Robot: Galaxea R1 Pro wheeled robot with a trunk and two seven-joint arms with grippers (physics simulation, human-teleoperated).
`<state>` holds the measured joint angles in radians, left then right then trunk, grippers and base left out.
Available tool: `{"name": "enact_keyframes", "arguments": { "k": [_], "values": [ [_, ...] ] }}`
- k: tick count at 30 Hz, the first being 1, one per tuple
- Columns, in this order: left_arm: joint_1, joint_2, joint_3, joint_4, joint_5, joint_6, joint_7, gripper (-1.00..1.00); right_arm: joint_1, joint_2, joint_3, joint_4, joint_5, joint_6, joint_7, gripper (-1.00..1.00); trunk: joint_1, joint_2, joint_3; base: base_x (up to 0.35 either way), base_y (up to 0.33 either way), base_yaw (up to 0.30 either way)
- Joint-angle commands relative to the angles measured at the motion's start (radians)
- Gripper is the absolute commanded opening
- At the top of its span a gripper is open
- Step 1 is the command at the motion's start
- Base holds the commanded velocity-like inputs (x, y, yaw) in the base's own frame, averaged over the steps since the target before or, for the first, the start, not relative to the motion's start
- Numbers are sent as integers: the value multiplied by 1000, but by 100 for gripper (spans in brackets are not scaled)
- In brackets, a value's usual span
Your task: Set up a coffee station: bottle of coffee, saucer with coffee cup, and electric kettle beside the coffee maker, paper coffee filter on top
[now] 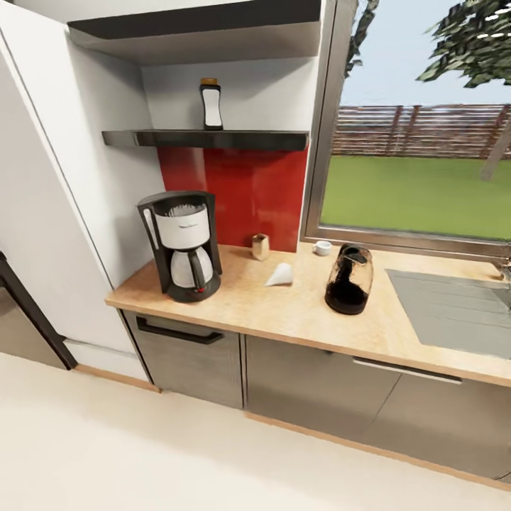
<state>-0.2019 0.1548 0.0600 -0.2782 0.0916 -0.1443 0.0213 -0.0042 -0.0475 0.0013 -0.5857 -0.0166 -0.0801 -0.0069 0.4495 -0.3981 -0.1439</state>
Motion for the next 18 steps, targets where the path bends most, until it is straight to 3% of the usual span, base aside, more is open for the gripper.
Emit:
{"name": "enact_keyframes", "arguments": {
  "k": [1,6,18],
  "values": [
    [-1,0,-2,1,10,-3,0,100,0,0,0,0,-2,-2,-1,100,1,-2,-2,0,295,-142],
    [-1,0,-2,1,10,-3,0,100,0,0,0,0,-2,-3,-1,100,1,-2,-2,0,207,-42],
    [0,-1,-4,2,3,0,0,100,0,-2,-2,-4,-3,-6,0,100,1,-2,-2,0,16,-2]
  ]
}}
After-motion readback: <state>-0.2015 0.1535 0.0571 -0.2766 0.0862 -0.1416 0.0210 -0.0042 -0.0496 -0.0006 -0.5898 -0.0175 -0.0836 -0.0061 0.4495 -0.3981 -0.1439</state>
